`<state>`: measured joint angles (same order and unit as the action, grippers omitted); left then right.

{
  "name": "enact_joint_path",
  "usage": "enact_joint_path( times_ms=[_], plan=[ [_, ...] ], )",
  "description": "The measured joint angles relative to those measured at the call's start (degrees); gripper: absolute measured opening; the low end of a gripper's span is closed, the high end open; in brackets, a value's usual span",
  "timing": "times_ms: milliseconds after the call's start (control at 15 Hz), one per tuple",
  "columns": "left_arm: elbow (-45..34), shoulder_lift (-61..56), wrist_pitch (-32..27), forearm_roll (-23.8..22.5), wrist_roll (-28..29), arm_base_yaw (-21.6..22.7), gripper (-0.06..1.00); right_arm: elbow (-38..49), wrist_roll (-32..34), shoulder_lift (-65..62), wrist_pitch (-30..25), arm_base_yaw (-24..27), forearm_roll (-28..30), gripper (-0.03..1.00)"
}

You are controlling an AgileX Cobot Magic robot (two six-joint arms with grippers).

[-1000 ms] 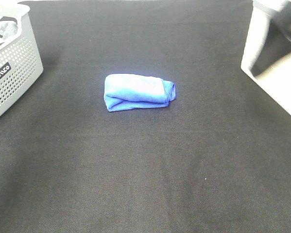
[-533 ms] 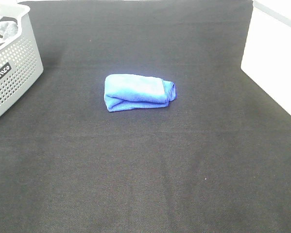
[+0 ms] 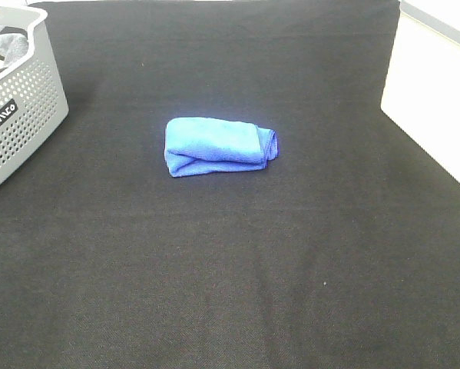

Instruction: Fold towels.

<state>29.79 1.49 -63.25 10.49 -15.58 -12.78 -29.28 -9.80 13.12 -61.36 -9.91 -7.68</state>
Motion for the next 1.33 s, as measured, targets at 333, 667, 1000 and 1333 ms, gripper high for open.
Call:
enact_joint_path(
  times_ms=[333,667,1000,1333],
  plan=[
    [-0.8,0.0,1.66,1.32,-1.83,0.0,0.67,0.06,0.0,-0.23,0.0,0.0,0.0,0.87],
    [-0.97,0.0,1.83,1.32,-1.95,0.0,0.67,0.06,0.0,-0.23,0.0,0.0,0.0,0.87],
    [-0.97,-0.34,1.83,1.38,-2.06,10.77,0.67,0.06,0.0,-0.23,0.0,2.52,-0.11,0.87],
    [-0.97,-1.78,1.89,1.38,-2.06,14.15,0.67,0.06,0.0,-5.04,0.06,8.65,-0.11,0.87]
  ],
)
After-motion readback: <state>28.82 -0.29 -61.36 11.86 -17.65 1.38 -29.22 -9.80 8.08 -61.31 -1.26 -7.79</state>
